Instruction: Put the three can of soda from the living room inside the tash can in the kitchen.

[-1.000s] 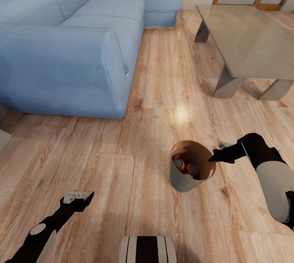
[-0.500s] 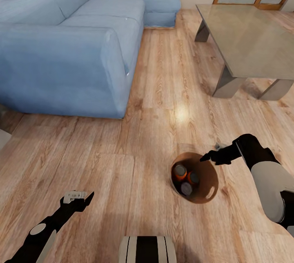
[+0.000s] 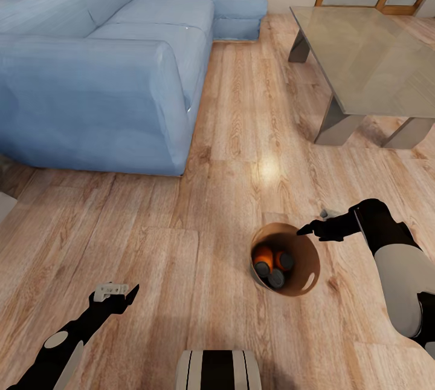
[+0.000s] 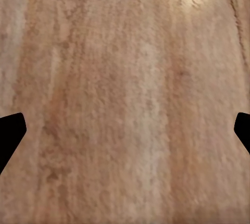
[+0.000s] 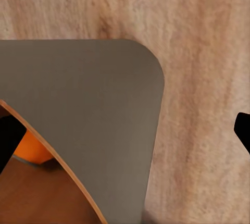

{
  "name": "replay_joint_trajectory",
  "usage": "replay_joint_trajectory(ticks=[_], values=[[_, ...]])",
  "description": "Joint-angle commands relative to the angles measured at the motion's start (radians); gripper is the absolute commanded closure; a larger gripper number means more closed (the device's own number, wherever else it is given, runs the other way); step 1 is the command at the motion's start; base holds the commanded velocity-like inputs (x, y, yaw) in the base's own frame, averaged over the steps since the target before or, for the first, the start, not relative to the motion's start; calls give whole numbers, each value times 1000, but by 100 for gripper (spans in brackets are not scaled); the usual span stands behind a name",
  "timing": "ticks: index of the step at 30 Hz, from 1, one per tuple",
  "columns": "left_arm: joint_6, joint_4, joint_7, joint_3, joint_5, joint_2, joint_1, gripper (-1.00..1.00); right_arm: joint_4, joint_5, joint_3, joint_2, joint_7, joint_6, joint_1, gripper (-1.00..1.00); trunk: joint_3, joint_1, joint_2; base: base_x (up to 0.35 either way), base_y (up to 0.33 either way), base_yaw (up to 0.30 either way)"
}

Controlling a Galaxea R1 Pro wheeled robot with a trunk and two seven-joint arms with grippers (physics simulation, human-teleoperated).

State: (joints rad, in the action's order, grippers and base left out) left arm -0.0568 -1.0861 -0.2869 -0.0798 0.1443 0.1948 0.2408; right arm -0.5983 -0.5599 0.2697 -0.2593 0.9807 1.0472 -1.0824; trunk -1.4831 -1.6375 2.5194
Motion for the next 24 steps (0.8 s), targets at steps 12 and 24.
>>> replay_joint_trajectory(ticks=[12, 24], values=[[0, 0, 0, 0, 0, 0, 0, -100, -1, -1, 0, 0, 0, 0, 1, -100, 0, 0, 0, 0, 0, 0], [-1, 0, 0, 0, 0, 0, 0, -100, -2, -1, 0, 0, 0, 0, 2, -100, 46, 5, -3, 0, 0, 0]])
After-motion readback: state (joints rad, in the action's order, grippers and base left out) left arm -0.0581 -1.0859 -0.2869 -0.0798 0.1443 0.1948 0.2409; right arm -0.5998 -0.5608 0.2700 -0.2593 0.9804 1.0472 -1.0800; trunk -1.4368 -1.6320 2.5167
